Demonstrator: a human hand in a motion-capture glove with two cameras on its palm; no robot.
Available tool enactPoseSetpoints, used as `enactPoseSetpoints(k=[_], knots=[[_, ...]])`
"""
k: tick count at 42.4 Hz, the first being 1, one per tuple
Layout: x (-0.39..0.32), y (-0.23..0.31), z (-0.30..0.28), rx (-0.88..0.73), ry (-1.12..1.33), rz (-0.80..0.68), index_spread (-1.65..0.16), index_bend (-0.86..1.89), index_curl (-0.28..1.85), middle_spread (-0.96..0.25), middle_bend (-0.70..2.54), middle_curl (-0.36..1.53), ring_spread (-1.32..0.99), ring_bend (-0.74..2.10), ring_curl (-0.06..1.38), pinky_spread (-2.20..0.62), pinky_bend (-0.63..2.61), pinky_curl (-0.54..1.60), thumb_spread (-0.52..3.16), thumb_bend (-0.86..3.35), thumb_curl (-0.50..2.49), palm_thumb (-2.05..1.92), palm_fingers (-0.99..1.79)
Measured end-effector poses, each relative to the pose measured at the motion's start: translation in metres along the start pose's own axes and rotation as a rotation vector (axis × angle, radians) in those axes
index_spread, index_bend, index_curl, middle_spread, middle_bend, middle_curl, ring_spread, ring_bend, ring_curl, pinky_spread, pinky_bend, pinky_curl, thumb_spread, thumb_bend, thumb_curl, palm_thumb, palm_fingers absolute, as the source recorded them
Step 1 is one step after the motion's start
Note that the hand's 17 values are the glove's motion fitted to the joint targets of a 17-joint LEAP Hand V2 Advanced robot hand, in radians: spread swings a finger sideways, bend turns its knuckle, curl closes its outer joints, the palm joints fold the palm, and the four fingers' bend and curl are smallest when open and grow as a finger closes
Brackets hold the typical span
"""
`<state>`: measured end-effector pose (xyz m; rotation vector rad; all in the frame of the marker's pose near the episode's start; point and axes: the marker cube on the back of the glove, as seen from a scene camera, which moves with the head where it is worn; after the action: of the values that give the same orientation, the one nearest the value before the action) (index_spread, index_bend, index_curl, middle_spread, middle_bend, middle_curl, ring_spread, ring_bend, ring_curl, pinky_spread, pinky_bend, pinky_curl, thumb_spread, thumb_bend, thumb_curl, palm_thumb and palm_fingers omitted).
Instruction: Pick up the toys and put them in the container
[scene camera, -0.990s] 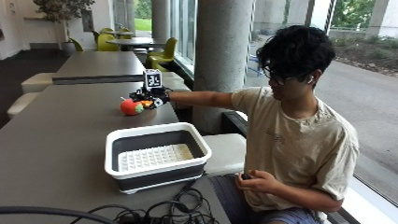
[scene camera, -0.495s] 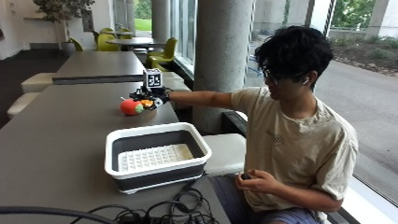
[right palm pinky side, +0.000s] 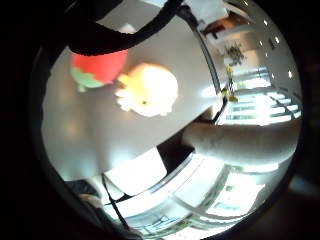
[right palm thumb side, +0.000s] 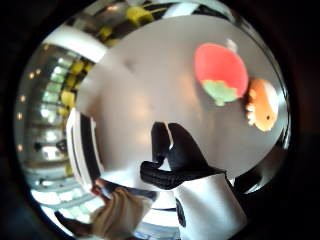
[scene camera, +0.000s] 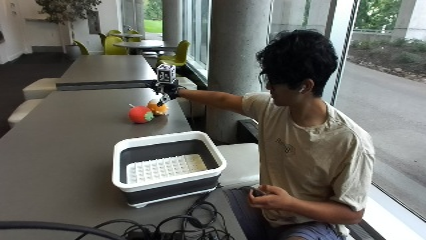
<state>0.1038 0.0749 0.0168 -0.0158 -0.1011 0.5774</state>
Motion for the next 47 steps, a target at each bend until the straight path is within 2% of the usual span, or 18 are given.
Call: enactPoseSetpoints(k=[5,11,16,21,24,28,30,31,34,35,37,38,41,42,45,47], knots=[[0.039,0.001,0.007,-0.048,0.006,0.081,-0.26,-0.06,0.06,-0.04,0.11,0.17,-0.07,0.24,0.22,-0.03,1.06,0.38,1.25,0.01,0.17,0.06,-0.42],[0.082,0.012,0.032,-0.223,-0.109,0.333,-0.26,-0.07,0.03,-0.03,0.1,0.18,-0.06,0.25,0.24,-0.03,1.09,0.39,1.25,0.02,0.21,0.12,-0.45],[0.105,0.002,0.054,-0.202,-0.098,0.435,-0.25,-0.08,0.0,-0.03,0.09,0.18,-0.06,0.26,0.26,-0.02,1.16,0.4,1.25,0.01,0.23,0.15,-0.44],[0.096,-0.003,0.077,-0.352,-0.372,0.714,-0.26,-0.07,-0.01,-0.03,0.09,0.17,-0.05,0.27,0.28,-0.02,1.24,0.42,1.24,0.0,0.24,0.16,-0.44],[0.095,-0.01,0.084,-0.353,-0.437,0.669,-0.26,-0.07,-0.01,-0.02,0.08,0.17,-0.03,0.24,0.28,0.0,1.32,0.43,1.24,-0.01,0.25,0.16,-0.46],[0.095,-0.029,0.112,-0.378,-0.463,0.331,-0.27,-0.05,-0.01,0.0,0.03,0.15,0.0,0.22,0.29,0.03,1.45,0.46,1.24,0.02,0.27,0.24,-0.47],[0.103,-0.036,0.121,-0.373,-0.422,0.247,-0.28,0.0,0.0,0.01,0.01,0.14,0.01,0.28,0.3,0.04,1.46,0.46,1.26,0.05,0.29,0.3,-0.38],[0.11,-0.038,0.122,-0.362,-0.368,0.245,-0.28,0.01,0.01,0.01,0.01,0.13,0.01,0.32,0.31,0.05,1.46,0.46,1.27,0.06,0.29,0.31,-0.37],[0.123,-0.041,0.121,-0.31,-0.244,0.284,-0.31,0.19,0.05,0.0,0.15,0.15,0.0,0.47,0.35,0.05,1.28,0.42,1.3,0.09,0.32,0.37,-0.03],[0.118,-0.04,0.119,-0.288,-0.268,0.292,-0.31,0.26,0.08,-0.01,0.22,0.17,-0.04,0.55,0.38,0.02,1.19,0.39,1.33,0.12,0.33,0.43,0.16],[0.103,-0.04,0.112,-0.241,-0.376,0.335,-0.31,0.25,0.07,-0.03,0.23,0.18,-0.08,0.62,0.37,-0.05,1.14,0.36,1.36,0.15,0.35,0.47,0.31],[0.096,-0.04,0.107,-0.225,-0.445,0.394,-0.31,0.22,0.07,-0.06,0.27,0.19,-0.12,0.74,0.41,-0.15,1.17,0.37,1.38,0.18,0.37,0.52,0.54],[0.085,-0.041,0.091,-0.213,-0.632,0.611,-0.31,0.19,0.06,-0.1,0.3,0.21,-0.2,0.83,0.41,-0.24,1.15,0.33,1.31,0.22,0.42,0.62,0.69],[0.086,-0.039,0.087,-0.202,-0.609,0.615,-0.31,0.19,0.07,-0.11,0.31,0.22,-0.22,0.85,0.44,-0.26,1.14,0.34,1.29,0.22,0.44,0.64,0.7],[0.094,-0.031,0.077,-0.129,-0.378,0.487,-0.31,0.24,0.09,-0.15,0.37,0.25,-0.28,0.93,0.48,-0.31,1.12,0.35,1.19,0.23,0.49,0.71,0.88],[0.093,-0.027,0.068,-0.098,-0.314,0.442,-0.32,0.23,0.1,-0.17,0.37,0.26,-0.3,0.94,0.5,-0.33,1.11,0.36,1.15,0.23,0.51,0.72,0.85]])
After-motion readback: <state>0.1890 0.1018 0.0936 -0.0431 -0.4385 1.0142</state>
